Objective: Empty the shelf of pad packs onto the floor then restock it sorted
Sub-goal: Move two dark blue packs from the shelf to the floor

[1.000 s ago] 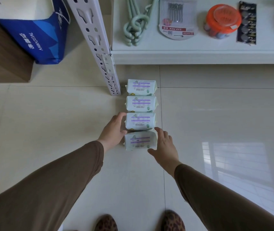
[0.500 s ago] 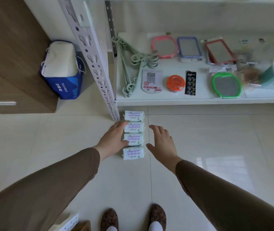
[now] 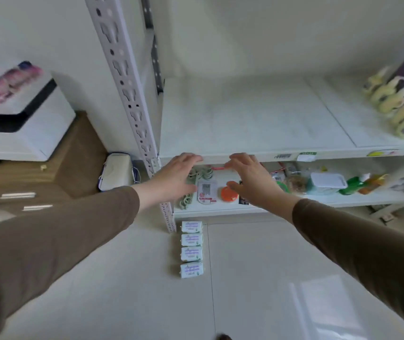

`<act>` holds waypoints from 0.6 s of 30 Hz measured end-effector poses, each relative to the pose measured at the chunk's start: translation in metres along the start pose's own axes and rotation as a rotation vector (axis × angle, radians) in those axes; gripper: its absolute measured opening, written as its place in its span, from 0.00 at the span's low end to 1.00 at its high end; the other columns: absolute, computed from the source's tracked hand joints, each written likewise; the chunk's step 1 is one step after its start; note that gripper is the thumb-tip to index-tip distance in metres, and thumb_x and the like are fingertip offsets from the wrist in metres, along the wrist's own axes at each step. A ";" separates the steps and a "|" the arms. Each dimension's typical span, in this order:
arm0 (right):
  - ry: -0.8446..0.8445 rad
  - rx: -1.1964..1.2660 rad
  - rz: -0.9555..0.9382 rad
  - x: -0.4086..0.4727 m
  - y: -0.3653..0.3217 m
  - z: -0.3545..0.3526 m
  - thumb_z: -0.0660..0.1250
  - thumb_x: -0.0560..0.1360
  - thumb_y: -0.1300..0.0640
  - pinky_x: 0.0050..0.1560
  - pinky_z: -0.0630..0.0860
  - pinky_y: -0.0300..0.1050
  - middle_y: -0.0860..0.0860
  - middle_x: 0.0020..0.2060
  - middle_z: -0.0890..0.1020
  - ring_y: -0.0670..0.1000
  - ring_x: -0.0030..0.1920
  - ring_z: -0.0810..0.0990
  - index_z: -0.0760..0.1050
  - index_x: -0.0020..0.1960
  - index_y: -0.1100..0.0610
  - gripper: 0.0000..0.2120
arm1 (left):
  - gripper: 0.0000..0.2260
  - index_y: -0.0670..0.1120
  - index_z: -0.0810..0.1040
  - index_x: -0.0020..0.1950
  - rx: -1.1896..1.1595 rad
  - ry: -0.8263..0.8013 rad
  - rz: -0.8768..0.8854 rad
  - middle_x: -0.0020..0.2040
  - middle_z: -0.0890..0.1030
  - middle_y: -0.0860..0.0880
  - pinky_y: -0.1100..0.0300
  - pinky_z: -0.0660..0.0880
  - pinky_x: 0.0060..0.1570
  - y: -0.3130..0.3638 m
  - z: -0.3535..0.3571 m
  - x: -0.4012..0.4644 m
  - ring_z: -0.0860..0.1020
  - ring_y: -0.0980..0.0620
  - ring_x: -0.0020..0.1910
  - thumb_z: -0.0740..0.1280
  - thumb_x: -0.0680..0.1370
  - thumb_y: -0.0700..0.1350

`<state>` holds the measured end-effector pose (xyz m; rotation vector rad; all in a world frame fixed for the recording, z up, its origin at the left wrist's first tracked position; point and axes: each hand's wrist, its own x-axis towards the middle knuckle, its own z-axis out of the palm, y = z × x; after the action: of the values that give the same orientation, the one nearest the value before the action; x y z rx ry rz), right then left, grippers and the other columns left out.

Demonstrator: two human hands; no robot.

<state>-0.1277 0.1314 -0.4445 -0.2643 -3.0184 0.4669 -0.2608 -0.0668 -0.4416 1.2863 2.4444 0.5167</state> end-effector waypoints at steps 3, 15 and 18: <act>0.073 -0.073 -0.064 -0.003 -0.013 -0.079 0.68 0.76 0.51 0.68 0.68 0.55 0.51 0.72 0.68 0.55 0.70 0.65 0.71 0.69 0.51 0.21 | 0.34 0.53 0.58 0.77 0.053 0.059 0.078 0.76 0.59 0.53 0.61 0.58 0.68 0.044 -0.066 -0.004 0.59 0.52 0.74 0.71 0.75 0.50; 0.356 -0.227 -0.170 -0.028 -0.018 -0.307 0.67 0.77 0.48 0.64 0.71 0.53 0.48 0.69 0.71 0.52 0.67 0.68 0.66 0.72 0.49 0.25 | 0.35 0.53 0.58 0.77 0.275 0.284 0.297 0.76 0.59 0.54 0.65 0.55 0.67 0.194 -0.240 -0.006 0.57 0.54 0.75 0.72 0.75 0.52; 0.392 -0.240 -0.168 -0.027 -0.014 -0.346 0.67 0.77 0.47 0.65 0.70 0.50 0.48 0.68 0.72 0.51 0.67 0.68 0.63 0.74 0.49 0.28 | 0.37 0.55 0.55 0.78 0.288 0.337 0.289 0.77 0.59 0.54 0.63 0.56 0.68 0.218 -0.267 -0.002 0.57 0.55 0.75 0.72 0.75 0.53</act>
<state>-0.0683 0.2146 -0.1124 -0.0982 -2.6752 0.0293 -0.2236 0.0031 -0.1067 1.8191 2.6949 0.4997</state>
